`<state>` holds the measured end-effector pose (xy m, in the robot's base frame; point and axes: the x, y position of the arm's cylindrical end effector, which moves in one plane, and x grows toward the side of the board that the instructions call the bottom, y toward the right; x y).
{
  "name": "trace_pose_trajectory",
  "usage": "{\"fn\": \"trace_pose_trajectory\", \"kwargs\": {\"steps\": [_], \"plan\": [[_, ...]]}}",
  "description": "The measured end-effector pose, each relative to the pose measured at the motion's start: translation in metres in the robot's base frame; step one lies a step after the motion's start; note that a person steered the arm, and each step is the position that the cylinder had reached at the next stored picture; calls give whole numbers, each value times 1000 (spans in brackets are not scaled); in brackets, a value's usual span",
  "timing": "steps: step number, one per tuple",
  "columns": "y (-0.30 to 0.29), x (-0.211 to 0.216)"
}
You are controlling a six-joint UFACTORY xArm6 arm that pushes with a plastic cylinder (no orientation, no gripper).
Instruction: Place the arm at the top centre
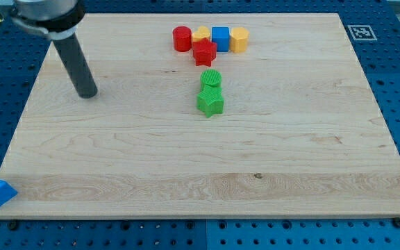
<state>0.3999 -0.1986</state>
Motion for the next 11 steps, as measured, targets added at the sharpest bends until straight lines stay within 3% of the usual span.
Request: {"fn": "trace_pose_trajectory", "kwargs": {"steps": [4,11], "plan": [[13,-135],[145,-182]]}}
